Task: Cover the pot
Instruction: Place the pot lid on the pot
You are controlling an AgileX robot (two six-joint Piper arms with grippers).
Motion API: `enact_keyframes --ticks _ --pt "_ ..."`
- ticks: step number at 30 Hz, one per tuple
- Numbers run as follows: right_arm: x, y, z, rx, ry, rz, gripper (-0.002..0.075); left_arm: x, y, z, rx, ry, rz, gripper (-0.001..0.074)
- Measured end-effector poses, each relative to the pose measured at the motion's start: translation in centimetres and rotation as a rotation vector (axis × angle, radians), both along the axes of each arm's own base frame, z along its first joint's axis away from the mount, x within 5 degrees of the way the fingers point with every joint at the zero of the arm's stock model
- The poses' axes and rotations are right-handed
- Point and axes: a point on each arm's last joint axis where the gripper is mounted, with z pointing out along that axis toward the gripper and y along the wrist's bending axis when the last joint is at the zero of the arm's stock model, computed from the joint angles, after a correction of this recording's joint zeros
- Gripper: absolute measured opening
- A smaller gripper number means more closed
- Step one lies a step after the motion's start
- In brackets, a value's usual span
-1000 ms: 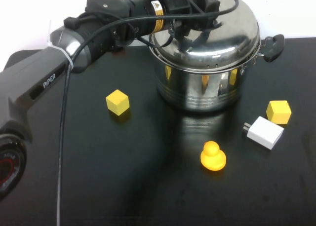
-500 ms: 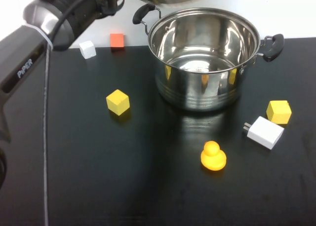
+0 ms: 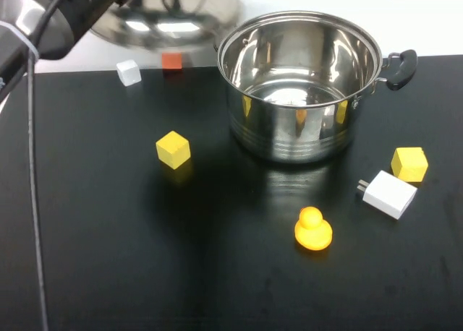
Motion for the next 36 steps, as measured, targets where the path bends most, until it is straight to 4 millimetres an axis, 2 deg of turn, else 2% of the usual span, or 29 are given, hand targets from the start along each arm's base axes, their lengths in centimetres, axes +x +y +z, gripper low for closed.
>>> enact_keyframes --ticks 3,8,12,22,36 --pt "0.0 0.0 0.0 0.000 0.000 0.000 -0.0002 -1.5 -1.9 0.3 0.018 0.063 -0.178 0.0333" --pt "0.0 0.0 0.0 0.000 0.000 0.000 -0.0002 -4.1 -6.1 1.7 0.029 0.038 -0.455 0.0333" --pt "0.0 0.0 0.0 0.000 0.000 0.000 -0.0002 -4.3 -8.4 1.4 0.024 -0.011 -0.547 0.0333" --pt "0.0 0.0 0.0 0.000 0.000 0.000 -0.0002 -1.0 -10.8 -3.6 0.090 -0.036 -0.567 0.0333" --pt "0.0 0.0 0.0 0.002 0.000 -0.001 -0.0002 -0.2 -11.2 -4.5 0.099 -0.074 -0.565 0.0333"
